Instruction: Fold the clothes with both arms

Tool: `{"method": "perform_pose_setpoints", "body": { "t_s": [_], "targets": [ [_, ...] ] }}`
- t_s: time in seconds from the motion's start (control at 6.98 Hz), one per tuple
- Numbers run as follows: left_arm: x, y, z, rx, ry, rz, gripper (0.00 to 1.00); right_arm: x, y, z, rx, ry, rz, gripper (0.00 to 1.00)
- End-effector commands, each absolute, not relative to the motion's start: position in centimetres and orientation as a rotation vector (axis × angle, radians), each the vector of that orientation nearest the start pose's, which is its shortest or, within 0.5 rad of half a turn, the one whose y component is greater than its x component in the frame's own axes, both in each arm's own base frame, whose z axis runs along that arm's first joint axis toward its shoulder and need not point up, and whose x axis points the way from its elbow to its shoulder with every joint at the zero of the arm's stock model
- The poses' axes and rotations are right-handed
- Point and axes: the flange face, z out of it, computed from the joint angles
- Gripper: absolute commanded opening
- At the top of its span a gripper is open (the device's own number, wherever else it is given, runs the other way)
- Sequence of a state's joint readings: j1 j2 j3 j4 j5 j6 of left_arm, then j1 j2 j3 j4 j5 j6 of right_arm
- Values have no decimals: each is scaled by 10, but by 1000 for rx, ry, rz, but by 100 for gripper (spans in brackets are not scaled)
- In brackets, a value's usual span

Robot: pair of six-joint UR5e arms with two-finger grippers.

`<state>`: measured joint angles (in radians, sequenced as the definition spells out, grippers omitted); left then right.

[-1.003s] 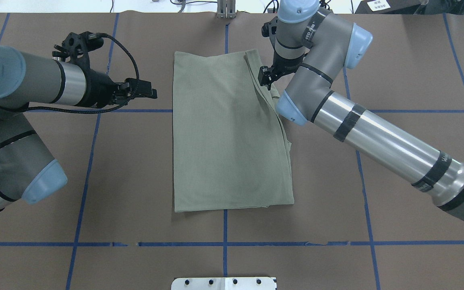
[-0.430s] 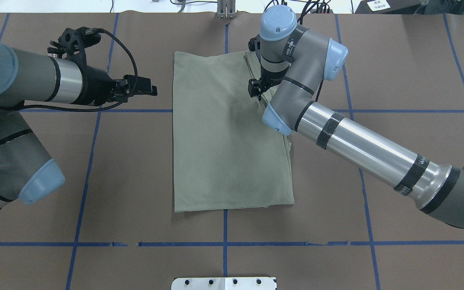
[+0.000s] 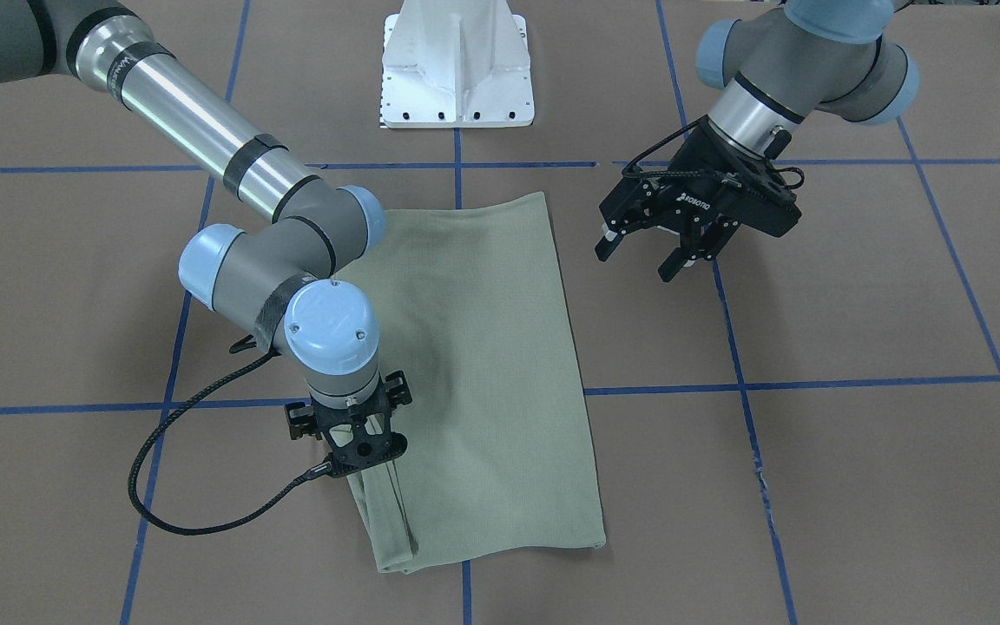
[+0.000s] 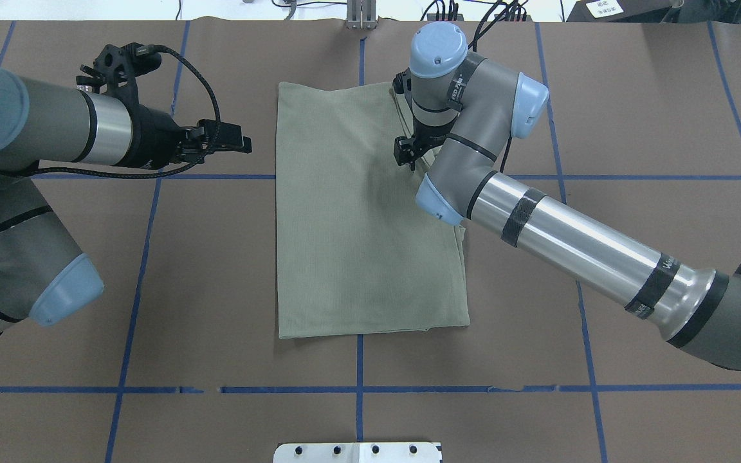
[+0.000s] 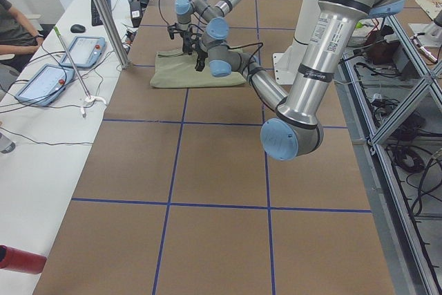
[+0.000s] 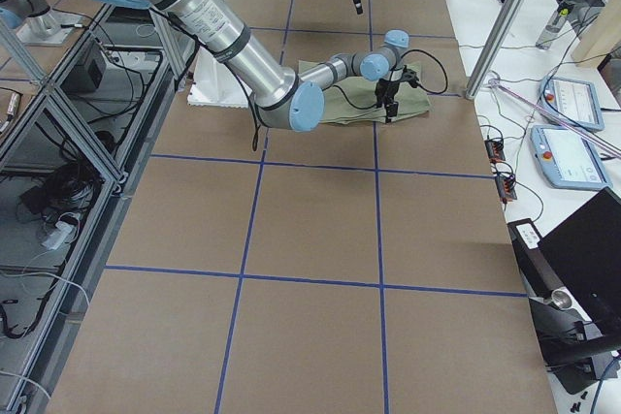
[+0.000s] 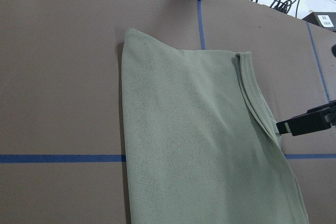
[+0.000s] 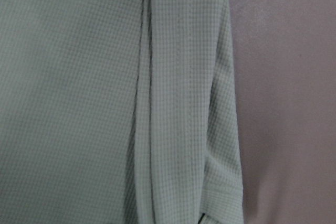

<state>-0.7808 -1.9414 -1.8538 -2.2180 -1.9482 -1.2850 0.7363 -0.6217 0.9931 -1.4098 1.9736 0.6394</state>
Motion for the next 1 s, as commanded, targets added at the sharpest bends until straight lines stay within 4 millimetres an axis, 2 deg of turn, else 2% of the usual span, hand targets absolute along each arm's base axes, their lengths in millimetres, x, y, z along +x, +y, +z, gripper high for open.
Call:
{"method": "perform_pose_setpoints", "body": {
  "t_s": [0.0,0.14,0.29,0.43,0.86],
  "targets": [
    [345,-477,248,374,1270,-174,100,-561,-637,296,126,-647,-294,100],
    [345,-477,248,374,1270,-174,100,-558,-639,300,123,-642,-289,100],
    [344,-477,246,375,1274,-176,100,-548,-648,300,128,-643,-273,100],
    [345,-476,246,374,1274,-174,100,-543,-649,311,121,-634,-270,100],
    [345,-476,243,373,1279,-176,100,-524,-660,327,115,-623,-251,100]
  ]
}}
